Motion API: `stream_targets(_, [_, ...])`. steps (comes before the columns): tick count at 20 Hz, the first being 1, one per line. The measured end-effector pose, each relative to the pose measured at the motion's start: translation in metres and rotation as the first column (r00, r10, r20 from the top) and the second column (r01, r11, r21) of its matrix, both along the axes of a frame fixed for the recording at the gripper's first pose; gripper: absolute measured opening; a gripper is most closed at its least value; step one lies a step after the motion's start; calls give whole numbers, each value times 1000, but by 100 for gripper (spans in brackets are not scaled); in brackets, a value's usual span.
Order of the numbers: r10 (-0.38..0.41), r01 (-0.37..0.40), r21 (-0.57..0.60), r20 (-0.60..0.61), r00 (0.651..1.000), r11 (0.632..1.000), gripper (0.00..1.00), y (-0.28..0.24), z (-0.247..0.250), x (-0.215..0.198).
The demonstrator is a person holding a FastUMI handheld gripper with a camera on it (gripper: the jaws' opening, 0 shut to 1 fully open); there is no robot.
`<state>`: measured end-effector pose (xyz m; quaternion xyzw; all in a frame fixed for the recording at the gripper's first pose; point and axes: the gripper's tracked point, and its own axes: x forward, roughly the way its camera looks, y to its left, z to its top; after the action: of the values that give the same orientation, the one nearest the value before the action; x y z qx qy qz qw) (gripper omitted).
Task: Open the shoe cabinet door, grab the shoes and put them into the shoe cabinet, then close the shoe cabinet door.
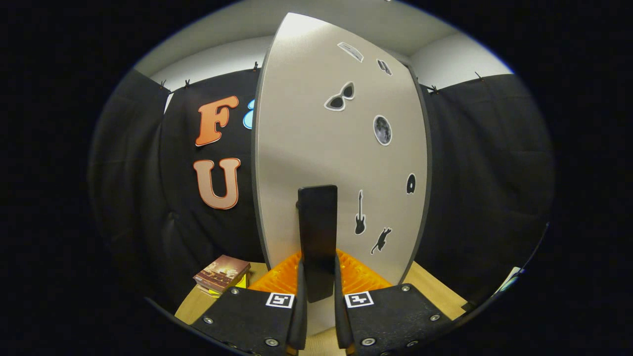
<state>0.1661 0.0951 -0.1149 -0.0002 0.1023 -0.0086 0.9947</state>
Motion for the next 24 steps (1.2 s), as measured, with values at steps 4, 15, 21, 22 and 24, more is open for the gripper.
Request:
stream_targets(4, [-20, 20, 3, -9, 1000, 1000, 23, -15, -1, -15])
stream_targets(15, [77, -77, 31, -3, 997, 997, 21, -58, -1, -38])
stream_targets(21, [148, -148, 47, 1, 989, 988, 21, -101, -2, -51])
stream_targets(22, [155, -155, 49, 2, 988, 987, 21, -109, -1, -53])
stream_targets(24, [164, -164, 59, 3, 986, 985, 21, -124, -2, -57])
